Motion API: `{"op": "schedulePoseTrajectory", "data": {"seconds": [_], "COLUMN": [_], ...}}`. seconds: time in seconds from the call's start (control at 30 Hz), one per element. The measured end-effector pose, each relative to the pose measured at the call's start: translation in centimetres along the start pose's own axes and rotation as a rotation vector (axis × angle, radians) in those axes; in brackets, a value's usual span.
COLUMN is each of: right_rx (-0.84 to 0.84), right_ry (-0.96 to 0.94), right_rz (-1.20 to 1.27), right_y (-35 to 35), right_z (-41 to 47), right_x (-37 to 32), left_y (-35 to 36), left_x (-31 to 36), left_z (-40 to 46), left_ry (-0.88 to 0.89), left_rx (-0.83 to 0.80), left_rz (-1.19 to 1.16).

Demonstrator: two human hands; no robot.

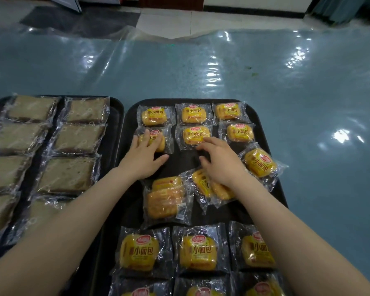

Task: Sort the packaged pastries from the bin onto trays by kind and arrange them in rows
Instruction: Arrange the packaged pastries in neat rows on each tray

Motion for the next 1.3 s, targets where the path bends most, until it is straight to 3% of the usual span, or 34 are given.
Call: {"op": "schedulePoseTrajectory", "data": {"seconds": [0.13, 0.3, 0.37, 0.47, 0.67, 0.9, 1.03, 1.13, 1.23, 1.3], "right_rx": [0.005, -0.031, -0.147, -0.221, -0.165, -0.115, -0.012, 0.056, 0.053, 0.006], "right_ry": [-0.004, -0.011, -0.019, -0.065, -0.018, 0.169, 0.099, 0.018, 0.092, 0.152], "right_rz": [0.01, 0.039, -0.003, -0.127, -0.244, -0.271, -0.145, -0.072, -0.123, -0.176], "right_y": [-0.1, -1.2, -1.3, -1.0, -1.1, -1.8, -1.6, -1.2, -0.4, 0.0], "right_z": [0.0, -1.5, -3.0, -5.4, -7.8, -7.8, -6.3, -5.5, -5.4, -5.5], "right_x": [-0.3, 0.0, 0.0, -0.2, -1.2, -1.6, -2.1, -2.2, -1.6, -1.3], "left_y": [-1.1, -3.0, -3.0, -2.1, -0.1, -1.4, -2.1, -2.7, -3.2, -3.1], "left_x": [0.7, 2.1, 2.6, 3.4, 2.6, -0.6, -0.6, 0.5, 1.9, 2.9], "left_z": [-0.1, -4.0, -6.9, -11.0, -13.4, -13.4, -13.0, -12.6, -12.0, -11.2], "left_ry": [-0.025, -0.014, -0.043, -0.005, 0.096, -0.01, -0.097, -0.089, -0.018, 0.046], "left_rx": [-0.035, 0.237, 0.146, 0.028, -0.021, -0.005, -0.015, 0.118, 0.267, 0.269], "left_rz": [-0.074, -0.357, -0.477, -0.381, 0.036, 0.076, 0.069, -0.084, -0.228, -0.212]}}
Point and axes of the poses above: each hand's wrist, its own z-axis towards the middle knuckle, its own y-axis out of the palm, x = y × z, the point moved 1 cm from there along z, towards the middle knuckle, and after that the axes turned 14 degrees about x, right-handed, at the moved point
